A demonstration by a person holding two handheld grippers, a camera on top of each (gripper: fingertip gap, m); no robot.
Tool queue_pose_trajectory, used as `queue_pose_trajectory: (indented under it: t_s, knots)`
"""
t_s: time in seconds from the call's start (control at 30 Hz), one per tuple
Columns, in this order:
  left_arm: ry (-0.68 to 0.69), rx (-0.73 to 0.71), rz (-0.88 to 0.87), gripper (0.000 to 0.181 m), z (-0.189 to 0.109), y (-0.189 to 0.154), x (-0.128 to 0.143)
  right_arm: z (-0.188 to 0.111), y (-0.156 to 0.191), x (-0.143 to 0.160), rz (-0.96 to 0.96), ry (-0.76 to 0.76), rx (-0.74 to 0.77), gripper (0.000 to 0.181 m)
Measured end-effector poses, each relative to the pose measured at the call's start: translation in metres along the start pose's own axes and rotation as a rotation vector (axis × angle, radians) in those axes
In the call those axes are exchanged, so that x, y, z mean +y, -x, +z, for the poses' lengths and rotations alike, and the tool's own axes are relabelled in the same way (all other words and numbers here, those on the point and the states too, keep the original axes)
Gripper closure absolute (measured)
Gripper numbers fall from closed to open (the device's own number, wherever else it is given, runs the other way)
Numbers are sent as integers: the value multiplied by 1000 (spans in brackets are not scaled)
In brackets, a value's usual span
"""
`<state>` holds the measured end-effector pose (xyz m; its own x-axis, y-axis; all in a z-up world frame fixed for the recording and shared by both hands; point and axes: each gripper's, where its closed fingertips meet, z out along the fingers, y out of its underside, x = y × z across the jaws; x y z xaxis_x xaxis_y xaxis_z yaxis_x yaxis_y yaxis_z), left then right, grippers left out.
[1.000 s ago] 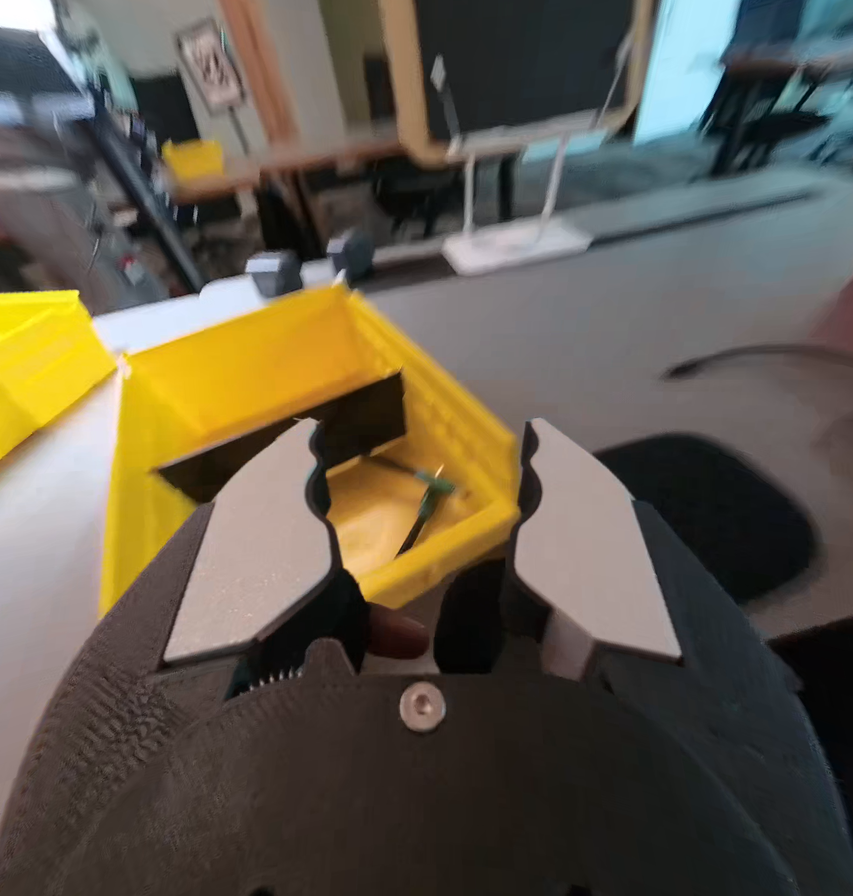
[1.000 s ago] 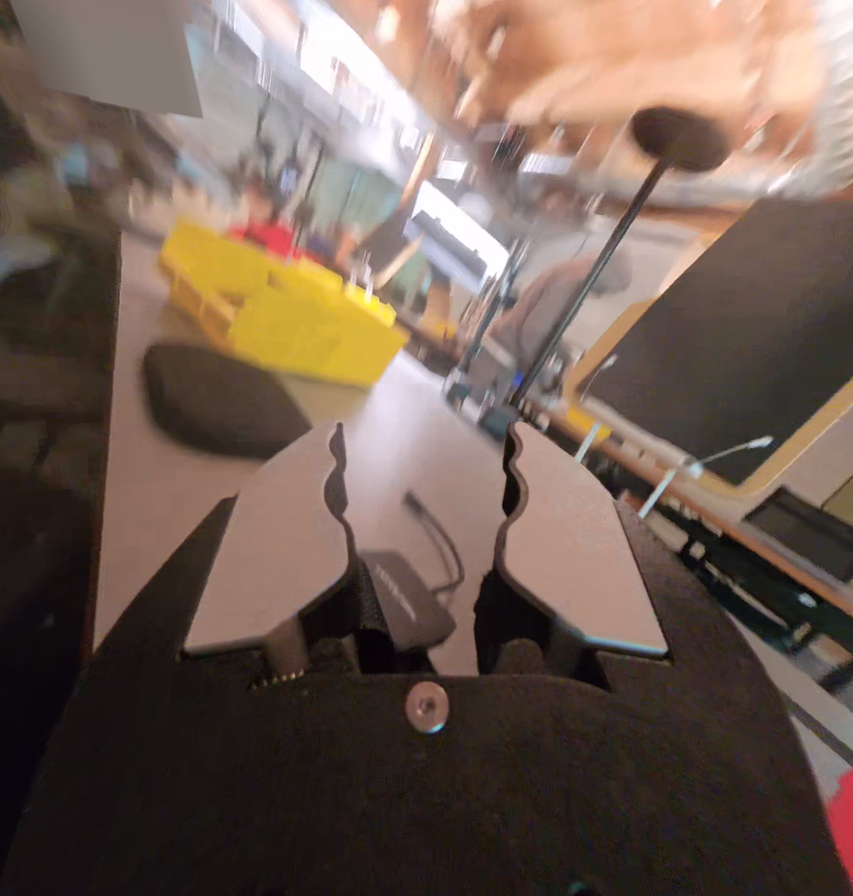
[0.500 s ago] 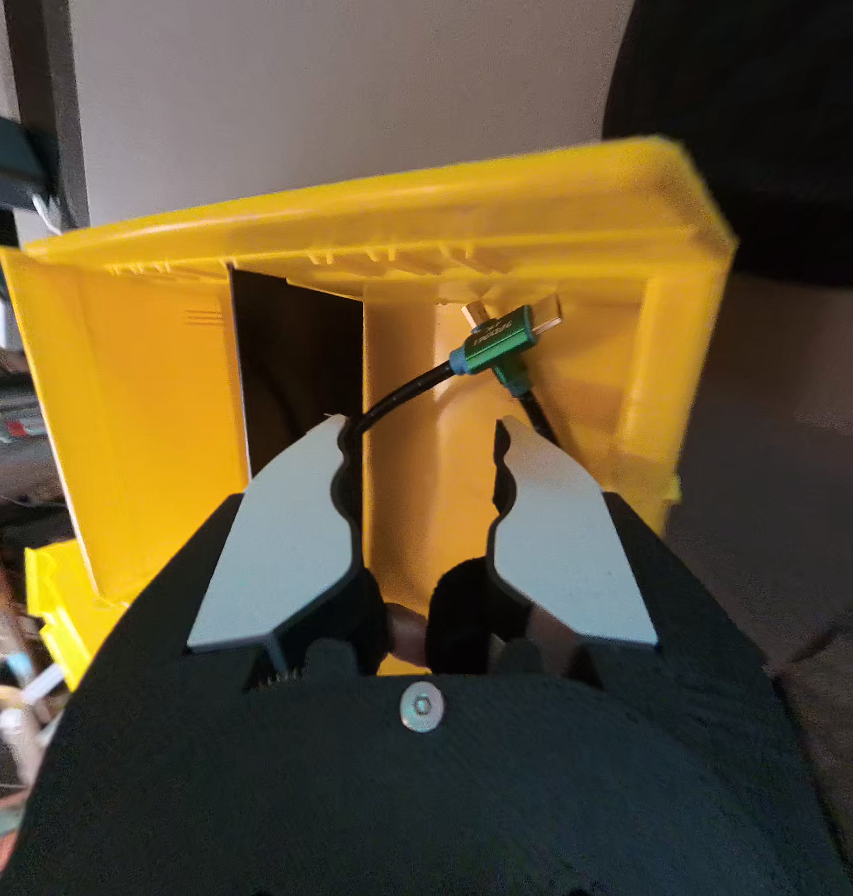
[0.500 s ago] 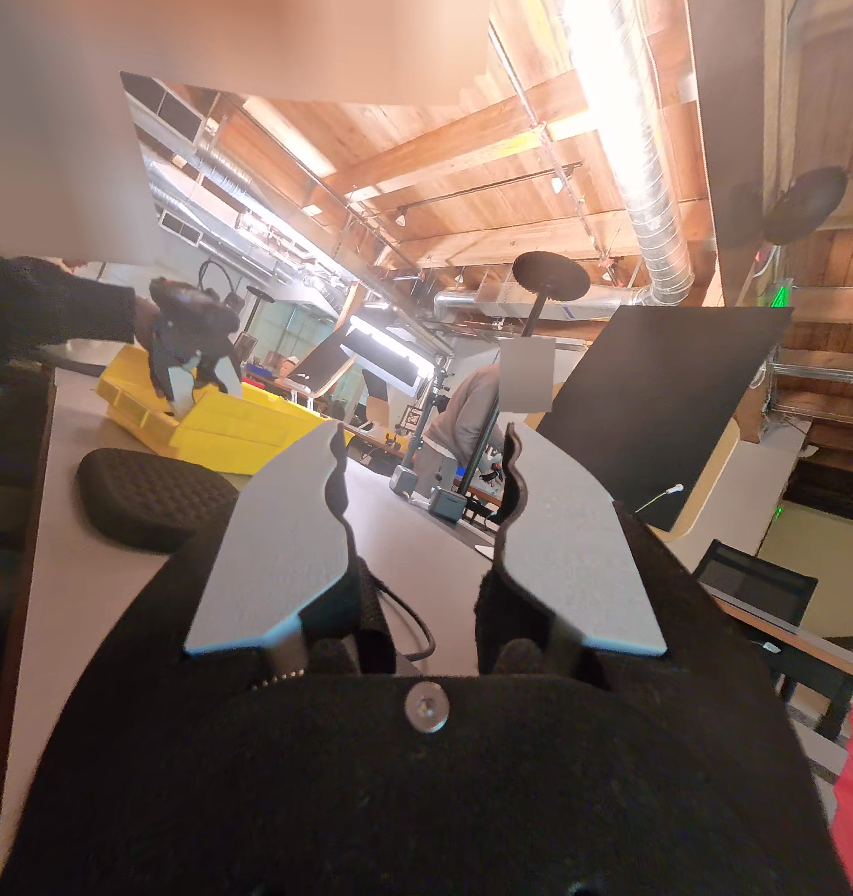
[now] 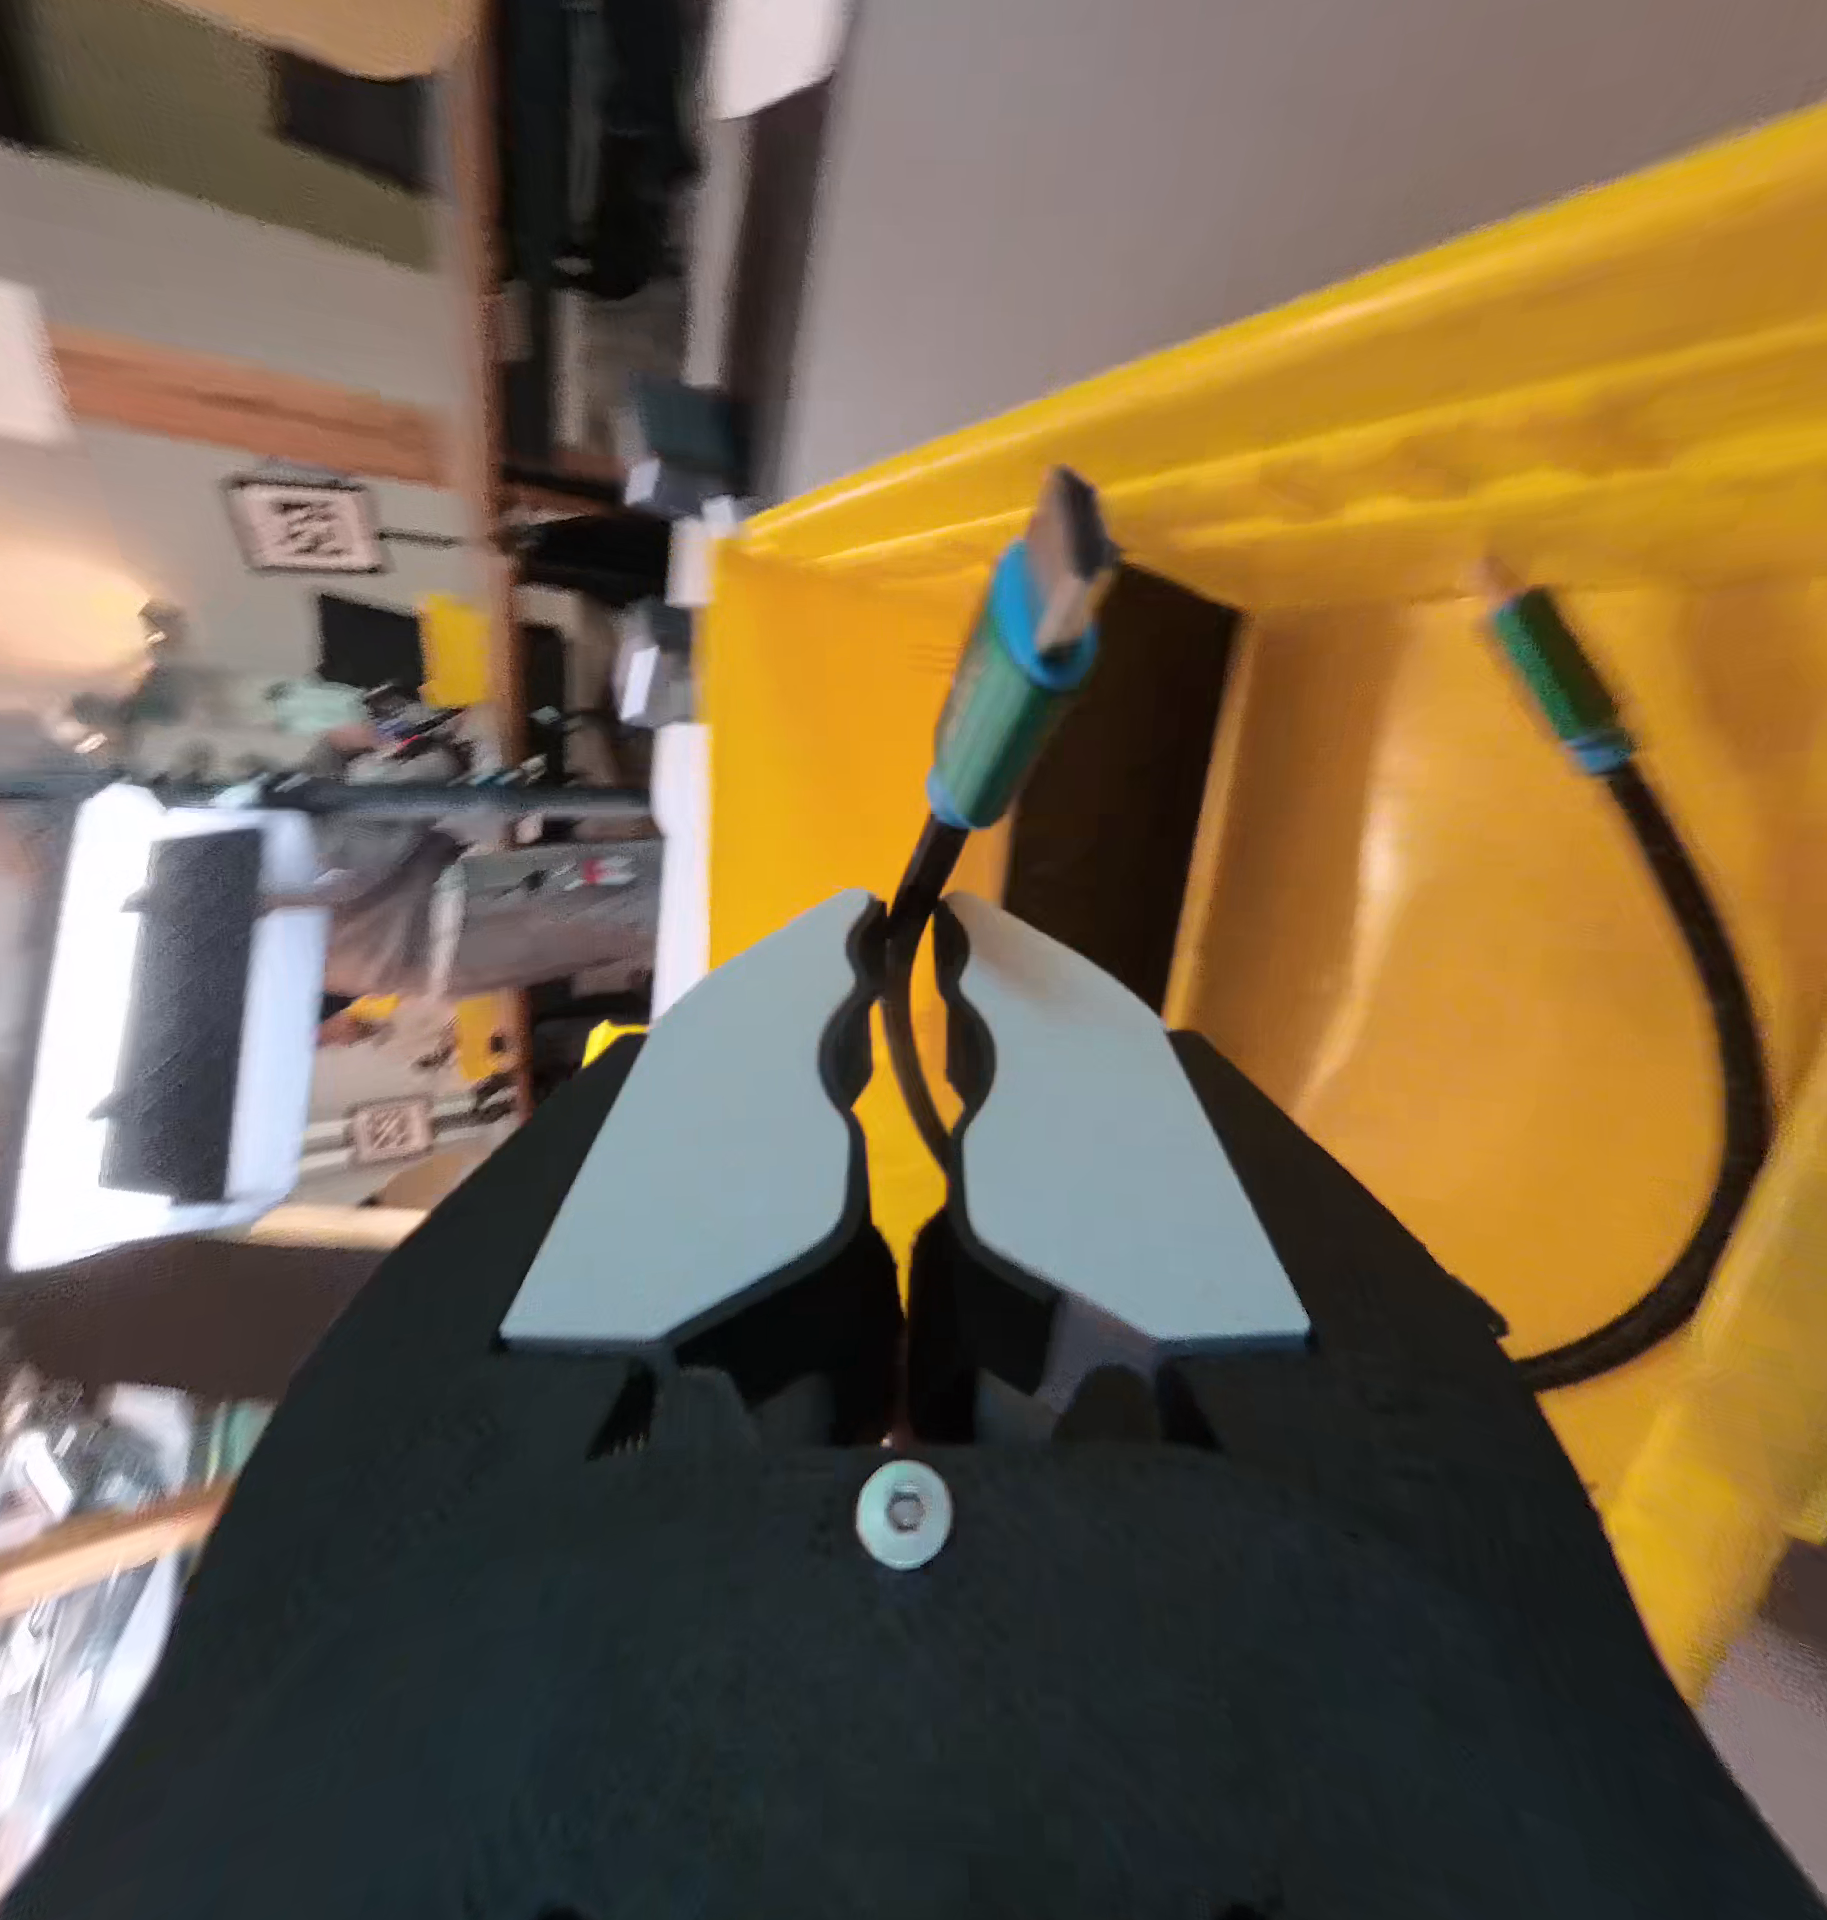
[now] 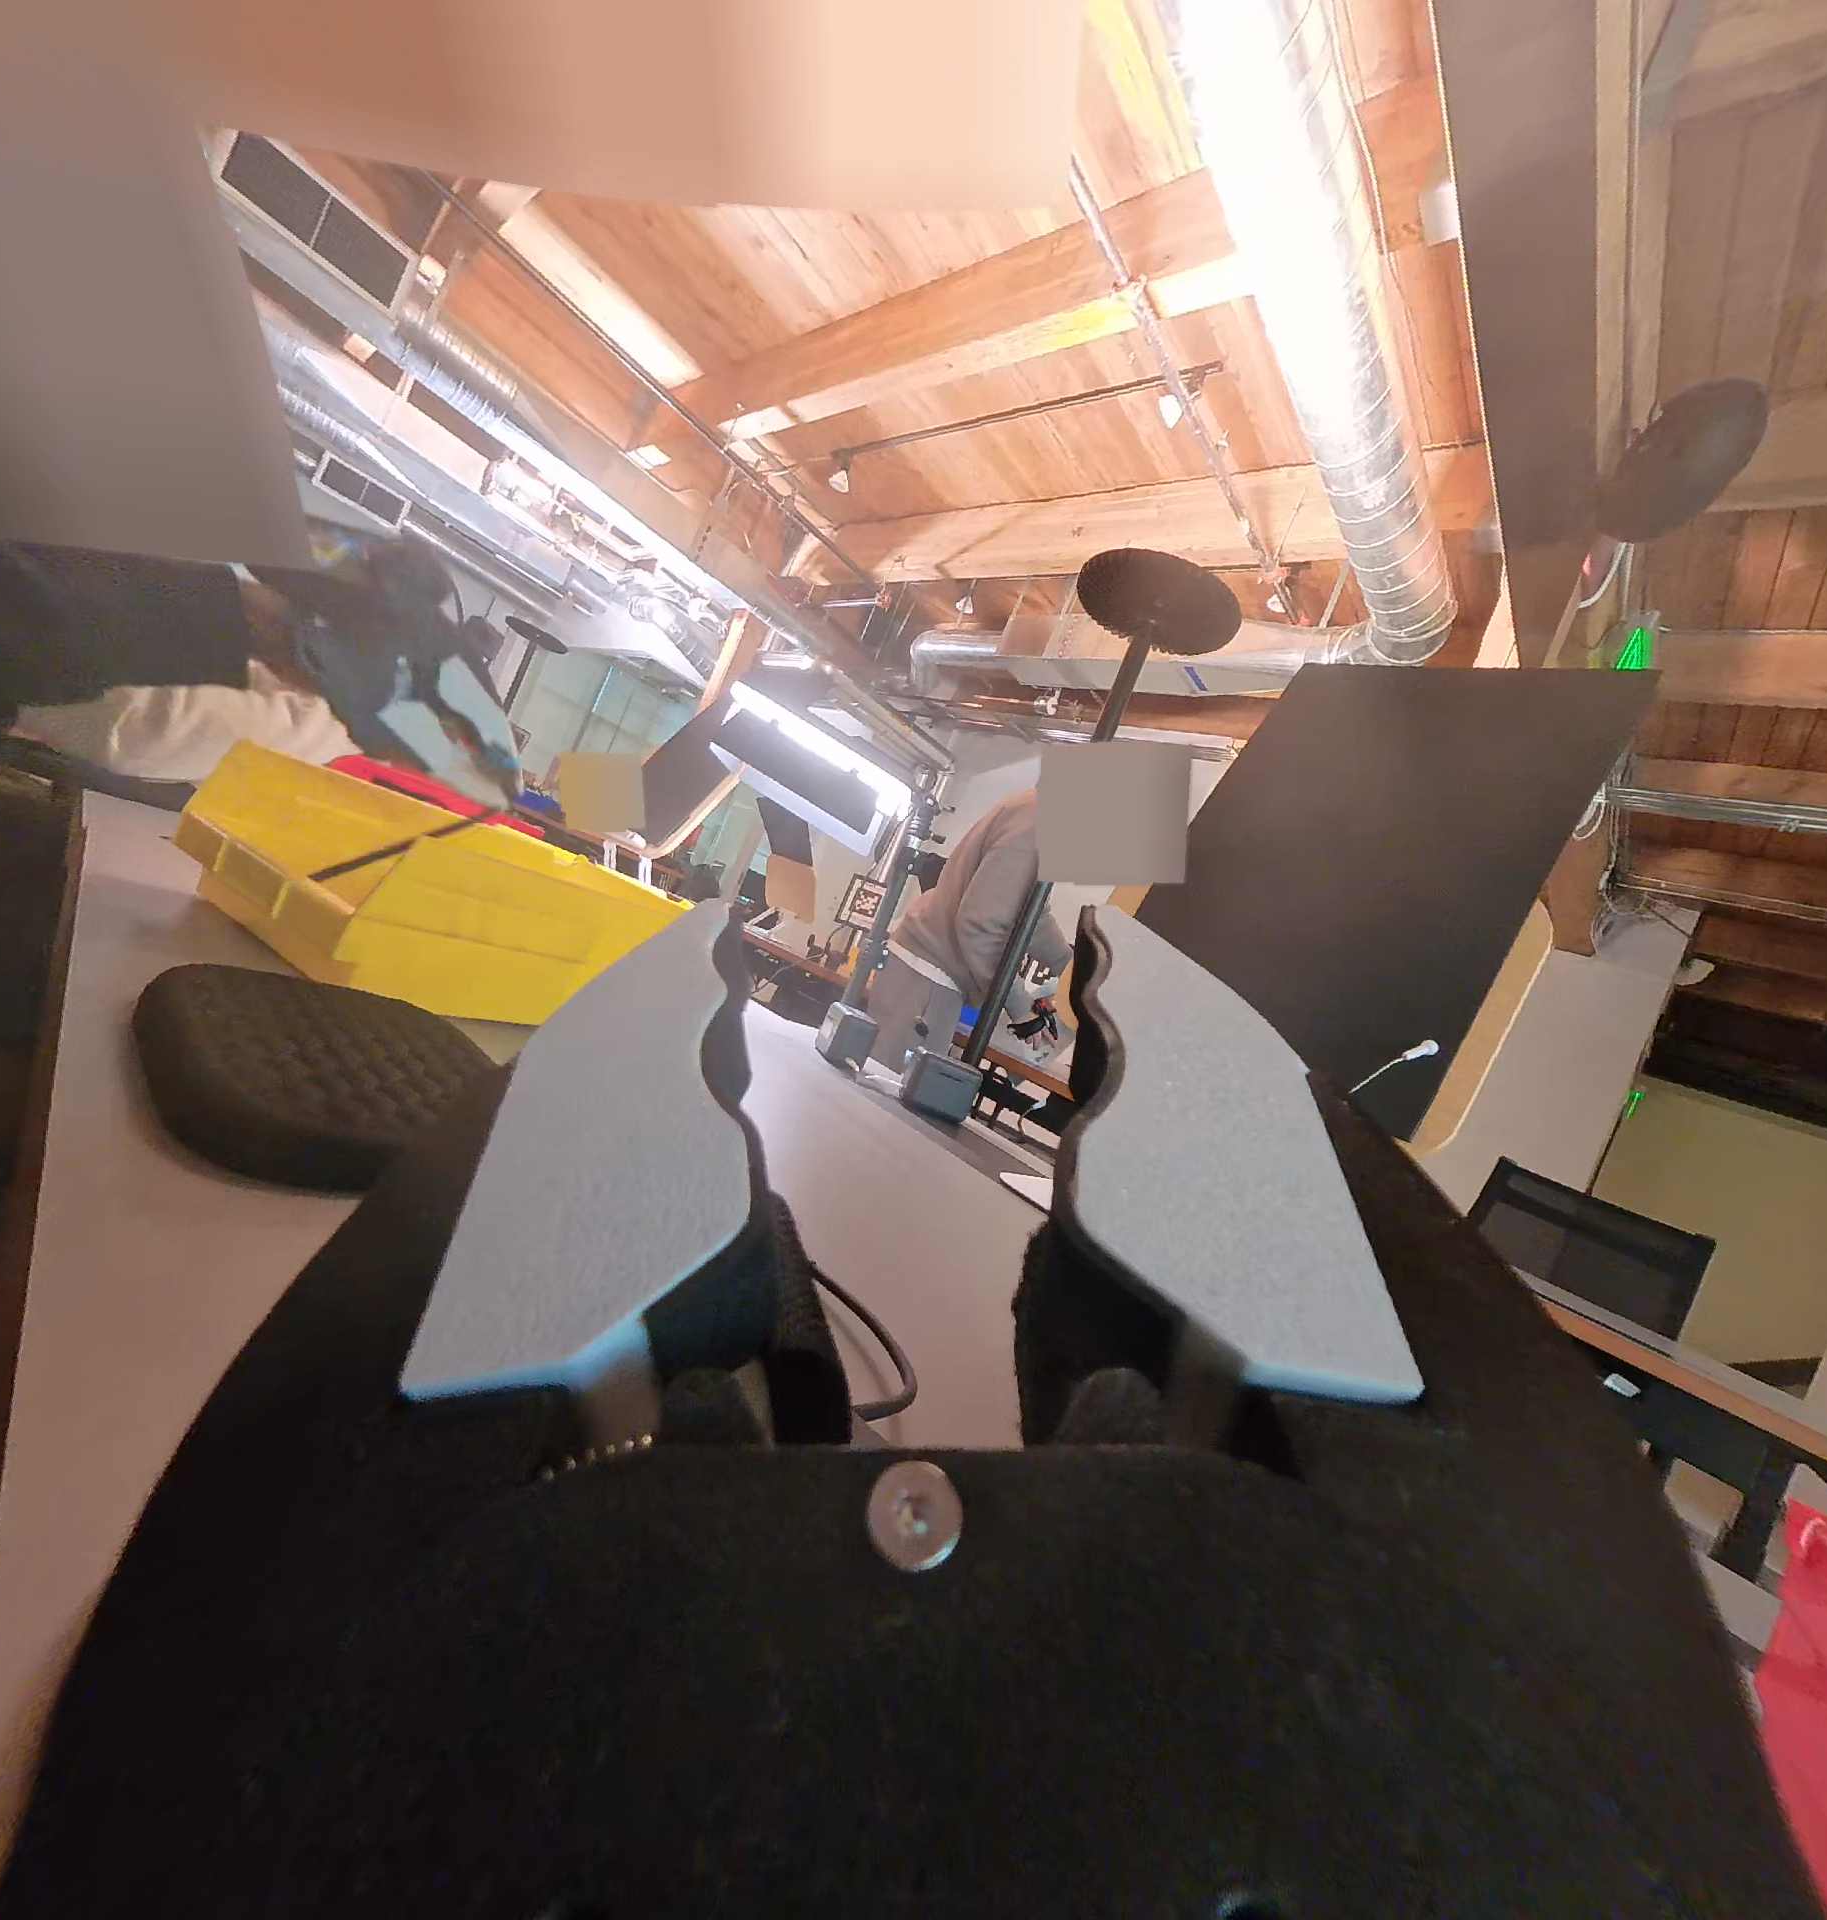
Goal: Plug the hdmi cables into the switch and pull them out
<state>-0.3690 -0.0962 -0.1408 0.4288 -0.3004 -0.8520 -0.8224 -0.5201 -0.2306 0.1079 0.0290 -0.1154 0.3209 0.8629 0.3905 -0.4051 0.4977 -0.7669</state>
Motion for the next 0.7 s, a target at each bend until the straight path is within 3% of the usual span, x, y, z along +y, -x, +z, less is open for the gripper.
queue_pose_trajectory:
  t_s: [0.23,0.33,0.43,0.53,0.7]
  knots:
    - [81,-517,-136,175,-97,102,14,0,1,0,-14,4,3,123]
    - [21,-811,-189,176,-149,135,-9,1,1,1,-23,8,5,124]
    - [-65,-995,-163,175,-182,140,-53,1,1,1,-28,11,7,125]
    - [-177,-996,-72,176,-179,118,-115,1,1,2,-37,14,6,126]
    - [-288,-850,94,175,-126,55,-210,1,4,2,-67,23,3,129]
